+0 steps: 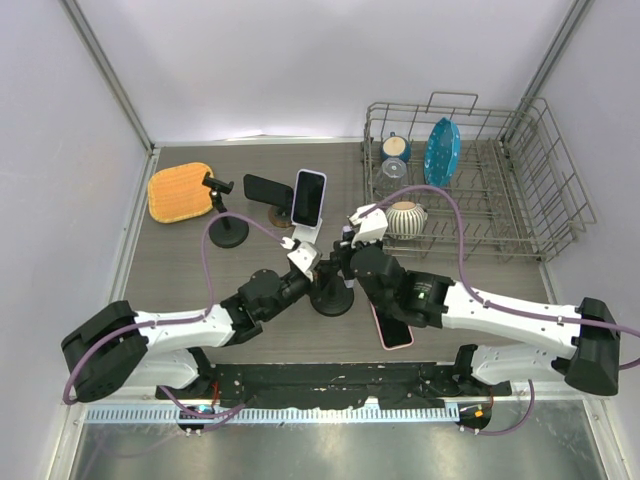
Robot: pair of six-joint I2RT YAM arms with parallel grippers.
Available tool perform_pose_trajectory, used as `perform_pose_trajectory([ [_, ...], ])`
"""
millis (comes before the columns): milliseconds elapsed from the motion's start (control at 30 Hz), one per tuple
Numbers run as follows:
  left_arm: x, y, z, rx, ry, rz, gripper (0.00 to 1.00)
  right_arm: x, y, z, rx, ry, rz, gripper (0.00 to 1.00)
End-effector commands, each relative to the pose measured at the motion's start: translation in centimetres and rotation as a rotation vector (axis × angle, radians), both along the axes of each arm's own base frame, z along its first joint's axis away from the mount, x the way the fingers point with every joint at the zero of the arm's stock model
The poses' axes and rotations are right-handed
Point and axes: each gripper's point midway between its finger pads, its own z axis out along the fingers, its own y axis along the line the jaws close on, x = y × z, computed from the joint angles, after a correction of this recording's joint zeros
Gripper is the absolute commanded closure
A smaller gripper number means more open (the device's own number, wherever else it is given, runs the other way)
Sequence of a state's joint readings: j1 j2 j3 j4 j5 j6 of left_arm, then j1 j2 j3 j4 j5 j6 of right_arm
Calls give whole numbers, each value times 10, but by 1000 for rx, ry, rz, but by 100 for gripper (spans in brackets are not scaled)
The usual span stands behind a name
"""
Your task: Remove the phone from the phone stand
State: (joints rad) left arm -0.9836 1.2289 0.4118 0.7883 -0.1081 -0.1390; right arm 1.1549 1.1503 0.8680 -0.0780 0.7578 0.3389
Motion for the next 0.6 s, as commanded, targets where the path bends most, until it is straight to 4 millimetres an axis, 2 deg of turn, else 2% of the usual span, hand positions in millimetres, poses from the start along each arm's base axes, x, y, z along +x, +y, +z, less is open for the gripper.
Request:
perform_pose_trajectory([
  [0, 35, 38, 0, -124, 71, 325, 100, -35, 20, -11, -59, 107, 105, 99],
  [133, 36, 45, 1, -132, 63, 389, 100, -45, 20, -15, -120, 130, 102, 99],
  [267, 34, 45, -2, -145, 77, 392, 100, -41, 8, -20, -148, 134, 38, 99],
  [433, 24, 51, -3, -169, 81, 412, 100, -30, -20, -1, -109, 69, -124, 99],
  [467, 18, 51, -8, -160, 84, 406, 100, -26, -28, 5, -102, 42, -173, 99],
  [567, 10, 49, -9, -172, 86, 406, 100, -19, -38, 11, -91, 18, -240, 99],
])
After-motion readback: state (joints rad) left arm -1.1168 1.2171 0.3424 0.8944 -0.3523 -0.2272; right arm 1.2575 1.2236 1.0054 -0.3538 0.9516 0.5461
